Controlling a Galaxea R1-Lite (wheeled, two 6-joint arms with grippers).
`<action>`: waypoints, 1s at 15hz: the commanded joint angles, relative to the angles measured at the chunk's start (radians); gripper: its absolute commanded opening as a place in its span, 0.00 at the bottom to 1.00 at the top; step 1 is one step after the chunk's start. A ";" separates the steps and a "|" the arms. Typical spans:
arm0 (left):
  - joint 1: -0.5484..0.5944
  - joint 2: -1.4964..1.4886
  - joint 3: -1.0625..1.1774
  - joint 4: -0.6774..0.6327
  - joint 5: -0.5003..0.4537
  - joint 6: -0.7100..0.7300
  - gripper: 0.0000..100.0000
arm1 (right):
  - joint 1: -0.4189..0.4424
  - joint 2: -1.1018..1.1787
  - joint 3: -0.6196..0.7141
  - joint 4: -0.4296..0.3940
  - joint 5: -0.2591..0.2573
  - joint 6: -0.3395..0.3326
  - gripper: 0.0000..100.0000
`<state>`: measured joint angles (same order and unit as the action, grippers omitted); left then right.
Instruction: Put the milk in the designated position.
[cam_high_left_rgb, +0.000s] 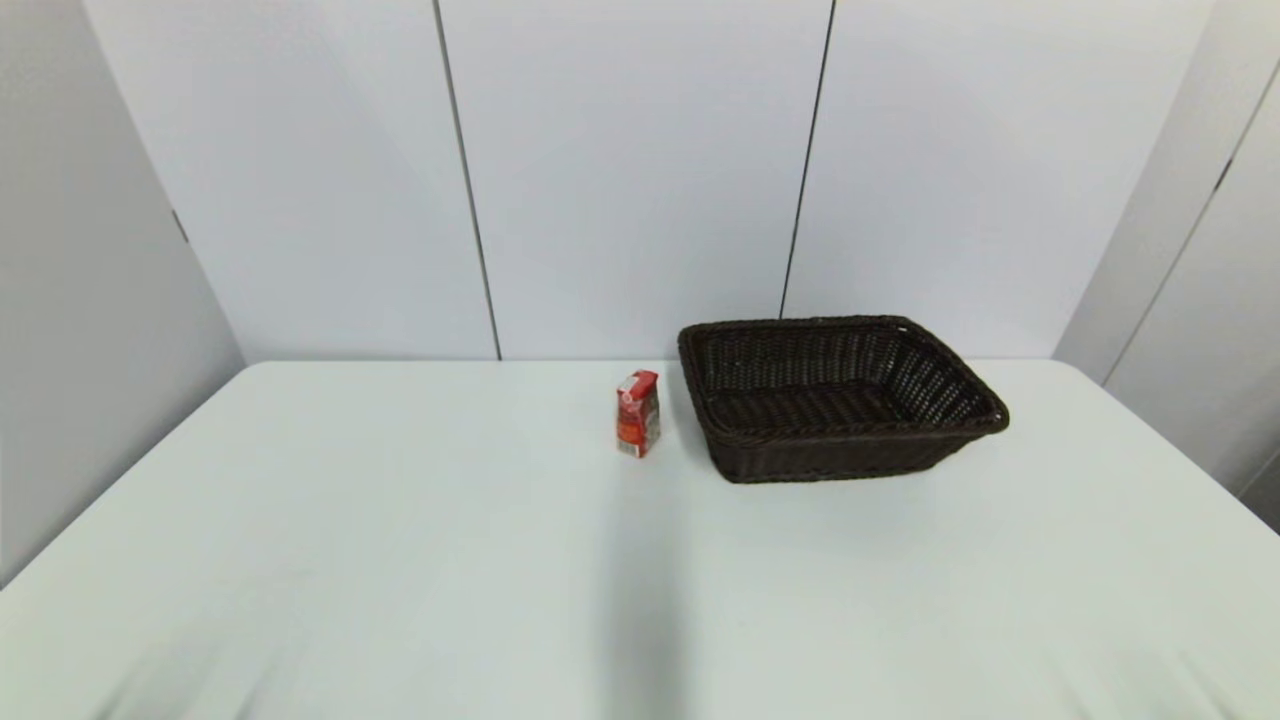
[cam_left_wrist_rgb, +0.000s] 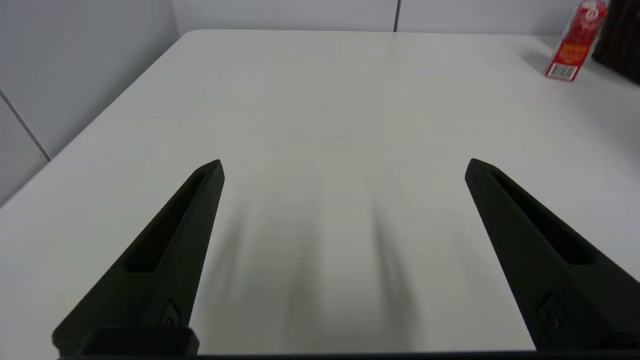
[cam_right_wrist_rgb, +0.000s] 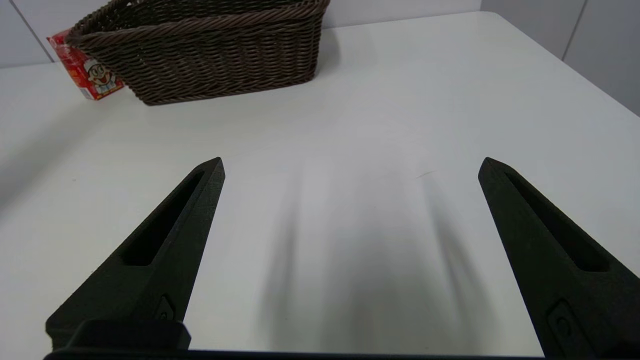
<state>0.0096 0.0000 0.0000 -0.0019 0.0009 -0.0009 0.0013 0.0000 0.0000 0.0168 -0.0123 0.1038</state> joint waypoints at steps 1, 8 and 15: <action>0.000 -0.002 0.000 -0.001 0.001 -0.007 1.00 | 0.000 0.000 0.000 0.000 -0.001 0.000 1.00; -0.002 -0.002 0.000 -0.001 0.001 -0.007 1.00 | 0.000 0.000 0.000 0.000 0.000 0.000 1.00; 0.000 -0.002 0.000 0.000 0.001 -0.007 1.00 | 0.000 0.000 0.000 -0.001 0.000 -0.001 1.00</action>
<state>0.0089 -0.0028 0.0000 -0.0019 0.0013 -0.0072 0.0013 0.0000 0.0000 0.0164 -0.0123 0.1023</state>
